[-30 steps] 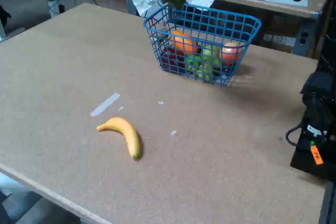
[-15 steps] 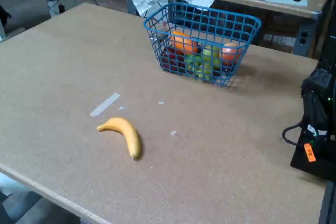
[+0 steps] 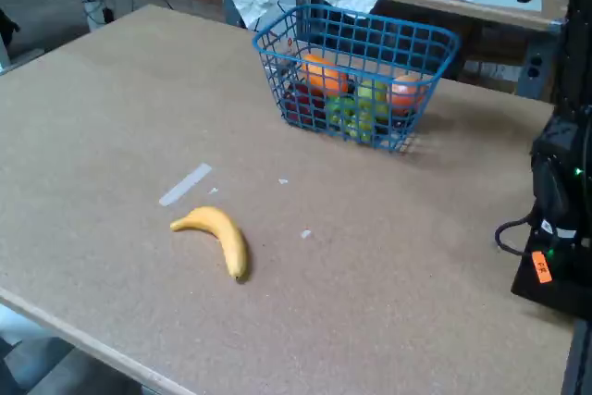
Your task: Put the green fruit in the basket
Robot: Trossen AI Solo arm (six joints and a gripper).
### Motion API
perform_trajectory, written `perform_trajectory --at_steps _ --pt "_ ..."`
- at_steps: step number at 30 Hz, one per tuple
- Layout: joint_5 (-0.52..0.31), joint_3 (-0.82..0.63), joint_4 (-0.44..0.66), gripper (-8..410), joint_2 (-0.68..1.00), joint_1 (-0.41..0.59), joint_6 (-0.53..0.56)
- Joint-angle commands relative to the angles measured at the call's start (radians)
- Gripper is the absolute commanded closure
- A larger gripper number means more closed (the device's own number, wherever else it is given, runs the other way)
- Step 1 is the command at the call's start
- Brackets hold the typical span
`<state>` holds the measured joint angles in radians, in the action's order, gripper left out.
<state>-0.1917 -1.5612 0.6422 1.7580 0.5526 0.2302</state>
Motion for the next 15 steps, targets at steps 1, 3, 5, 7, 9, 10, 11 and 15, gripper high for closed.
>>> perform_trajectory --at_steps 1,3,5,7,9,10,11,15 --pt "0.057 0.0 -0.098 398 0.124 0.0 0.008" --pt "0.089 0.0 -0.1 398 0.14 0.0 0.01" --pt "0.116 0.0 -0.097 397 0.148 0.0 0.015" --pt "0.125 0.0 -0.091 390 0.148 -0.001 0.028" --pt "0.126 0.0 -0.09 377 0.147 -0.003 0.027" --pt "0.127 0.0 -0.089 369 0.146 -0.004 0.027" --pt "0.133 0.0 -0.085 358 0.146 -0.004 0.027" --pt "0.135 0.0 -0.053 307 0.147 -0.005 0.028"
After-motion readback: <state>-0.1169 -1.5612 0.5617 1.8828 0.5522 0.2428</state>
